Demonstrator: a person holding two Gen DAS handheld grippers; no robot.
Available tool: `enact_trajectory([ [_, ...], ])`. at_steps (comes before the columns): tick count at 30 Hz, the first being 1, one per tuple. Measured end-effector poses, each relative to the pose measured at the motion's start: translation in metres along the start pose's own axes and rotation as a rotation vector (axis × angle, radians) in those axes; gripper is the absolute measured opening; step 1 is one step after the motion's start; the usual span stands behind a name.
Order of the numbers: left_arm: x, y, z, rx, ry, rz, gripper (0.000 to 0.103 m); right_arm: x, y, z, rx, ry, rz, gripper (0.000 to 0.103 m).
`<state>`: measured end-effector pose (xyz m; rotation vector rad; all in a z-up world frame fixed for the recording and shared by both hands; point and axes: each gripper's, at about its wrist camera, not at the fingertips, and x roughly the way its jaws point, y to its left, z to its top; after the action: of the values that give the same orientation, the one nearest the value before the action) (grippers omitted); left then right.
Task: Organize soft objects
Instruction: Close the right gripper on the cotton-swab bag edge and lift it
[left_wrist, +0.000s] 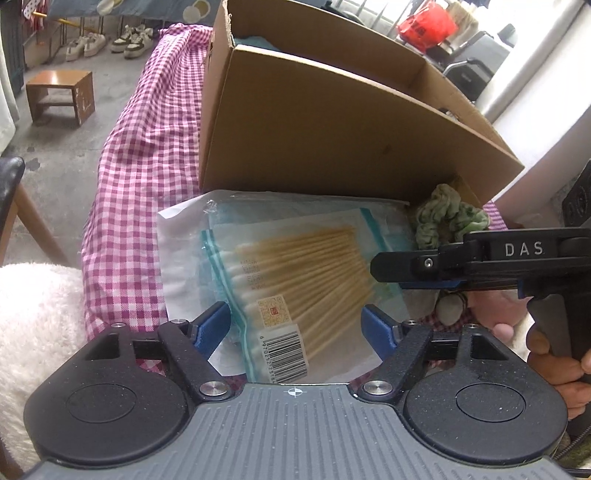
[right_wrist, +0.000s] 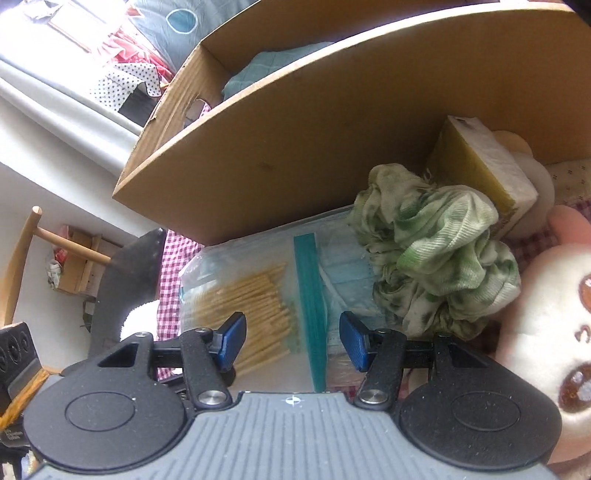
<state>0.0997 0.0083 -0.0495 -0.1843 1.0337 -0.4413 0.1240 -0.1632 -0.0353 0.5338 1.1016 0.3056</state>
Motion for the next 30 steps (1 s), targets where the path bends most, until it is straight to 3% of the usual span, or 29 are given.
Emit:
enact_trajectory([
  [4,-0.005,-0.002,-0.001,0.006,-0.014,-0.026,0.078,0.0,-0.006,0.001,0.04,0.019,0.083,0.056],
  [7,-0.008,-0.002,-0.002,0.014,-0.028,-0.043,0.078,0.002,-0.003,0.0,0.035,0.01,0.093,0.055],
  [15,-0.025,-0.008,-0.001,0.046,-0.09,-0.018,0.078,-0.006,0.0,0.0,0.026,-0.022,0.106,0.035],
  [30,-0.069,-0.029,0.016,0.087,-0.234,0.062,0.078,-0.044,0.035,0.013,-0.098,-0.083,0.22,0.034],
])
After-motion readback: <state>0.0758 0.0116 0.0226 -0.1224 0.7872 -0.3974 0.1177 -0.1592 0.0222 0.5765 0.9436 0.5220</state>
